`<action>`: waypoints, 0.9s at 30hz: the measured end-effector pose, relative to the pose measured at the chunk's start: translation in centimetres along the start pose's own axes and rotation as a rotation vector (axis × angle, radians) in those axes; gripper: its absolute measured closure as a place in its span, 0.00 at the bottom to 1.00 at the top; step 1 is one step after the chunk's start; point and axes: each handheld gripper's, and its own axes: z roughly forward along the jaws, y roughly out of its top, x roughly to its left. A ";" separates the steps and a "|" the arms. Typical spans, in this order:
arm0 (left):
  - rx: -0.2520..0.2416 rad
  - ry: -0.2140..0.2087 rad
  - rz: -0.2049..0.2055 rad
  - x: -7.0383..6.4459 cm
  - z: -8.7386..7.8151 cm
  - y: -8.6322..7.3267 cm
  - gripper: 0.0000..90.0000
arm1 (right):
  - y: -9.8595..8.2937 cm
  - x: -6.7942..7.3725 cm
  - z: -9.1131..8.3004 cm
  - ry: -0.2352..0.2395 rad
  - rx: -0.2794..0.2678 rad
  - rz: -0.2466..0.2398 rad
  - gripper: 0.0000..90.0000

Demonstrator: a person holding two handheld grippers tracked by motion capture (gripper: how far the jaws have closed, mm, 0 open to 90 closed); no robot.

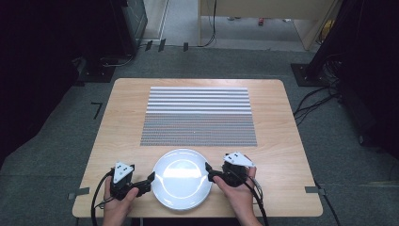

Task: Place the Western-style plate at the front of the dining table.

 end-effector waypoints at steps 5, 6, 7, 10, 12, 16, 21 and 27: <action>0.013 -0.015 0.006 -0.7 0.1 0.0 0.19 | -0.1 1.1 0.4 -0.015 -0.013 0.006 0.29; 0.018 -0.007 -0.001 -0.8 0.2 -0.1 0.25 | -0.1 1.3 0.4 -0.020 -0.021 0.011 0.33; 0.021 -0.012 -0.006 -0.9 0.2 -0.1 0.30 | -0.1 1.4 0.5 -0.020 -0.030 0.009 0.37; 0.026 -0.034 0.002 -1.1 0.2 -0.2 0.38 | -0.1 1.7 0.5 -0.002 -0.035 -0.001 0.51; 0.031 -0.050 0.008 -1.2 0.2 -0.2 0.43 | -0.1 1.6 0.5 0.031 -0.020 0.019 0.56; 0.044 -0.078 0.000 -1.2 0.4 -0.4 0.56 | -0.5 1.2 0.7 0.061 0.011 0.047 0.62; 0.064 -0.083 -0.003 -1.1 0.6 -0.5 0.62 | -1.0 1.1 0.6 0.076 0.036 0.060 0.70; 0.094 -0.103 0.008 -1.2 0.7 -0.6 0.74 | -1.5 0.8 0.3 0.102 0.087 0.110 0.85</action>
